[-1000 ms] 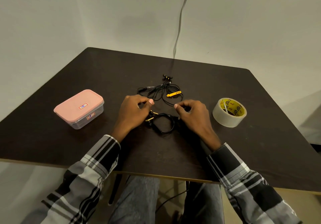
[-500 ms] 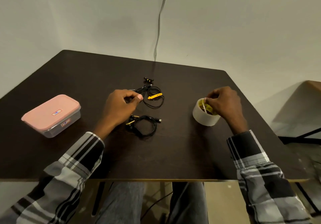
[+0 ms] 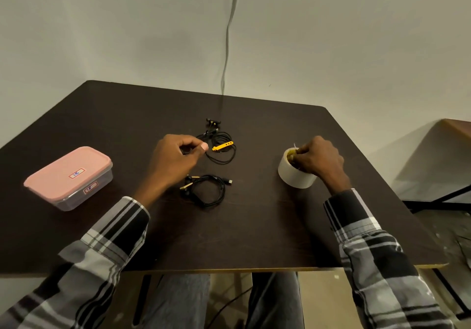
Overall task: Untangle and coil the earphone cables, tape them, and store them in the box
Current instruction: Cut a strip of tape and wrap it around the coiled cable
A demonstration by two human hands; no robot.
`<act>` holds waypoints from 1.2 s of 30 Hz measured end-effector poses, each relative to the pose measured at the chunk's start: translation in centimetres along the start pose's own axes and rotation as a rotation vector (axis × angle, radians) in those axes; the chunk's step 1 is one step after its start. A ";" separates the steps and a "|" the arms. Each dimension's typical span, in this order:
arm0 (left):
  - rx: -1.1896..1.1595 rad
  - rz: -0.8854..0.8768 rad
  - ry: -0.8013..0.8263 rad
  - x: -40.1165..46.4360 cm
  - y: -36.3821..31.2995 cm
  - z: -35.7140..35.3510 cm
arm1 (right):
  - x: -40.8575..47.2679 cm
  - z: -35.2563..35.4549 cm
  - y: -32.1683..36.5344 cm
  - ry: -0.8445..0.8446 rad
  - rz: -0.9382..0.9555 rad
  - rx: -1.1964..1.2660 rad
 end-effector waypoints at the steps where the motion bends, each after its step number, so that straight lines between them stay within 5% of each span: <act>1: -0.010 -0.003 0.001 0.0 -0.2 -0.1 | -0.3 0.8 0.2 -0.040 0.009 0.024; 6: -0.080 -0.049 0.093 0.5 -2.4 -2.7 | -3.1 4.5 4.5 -0.219 0.184 0.103; 13: -0.199 -0.116 0.213 1.2 -6.4 -5.2 | -7.7 4.4 12.1 -0.250 0.562 0.096; 18: -0.273 -0.003 0.182 1.7 -5.2 -4.6 | -8.7 3.7 13.6 -0.266 0.669 0.166; 25: -0.455 0.138 0.046 2.1 -3.9 -2.7 | -8.5 4.5 11.7 -0.344 0.630 0.262; 32: -0.514 0.192 0.065 1.8 -3.1 -4.6 | -8.8 1.9 11.5 -0.010 0.621 0.305; 36: -0.541 0.193 0.145 1.1 -3.2 -6.4 | -7.0 2.2 9.0 -0.096 0.449 0.110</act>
Point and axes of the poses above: each hand's wrist, its own x-axis towards the middle knuckle, its own z-axis out of the back of the hand, y = z × x, the point moved 10 cm from there along x, towards the middle knuckle, and after that the axes turned 9 degrees about -x, right-handed, at the moved point
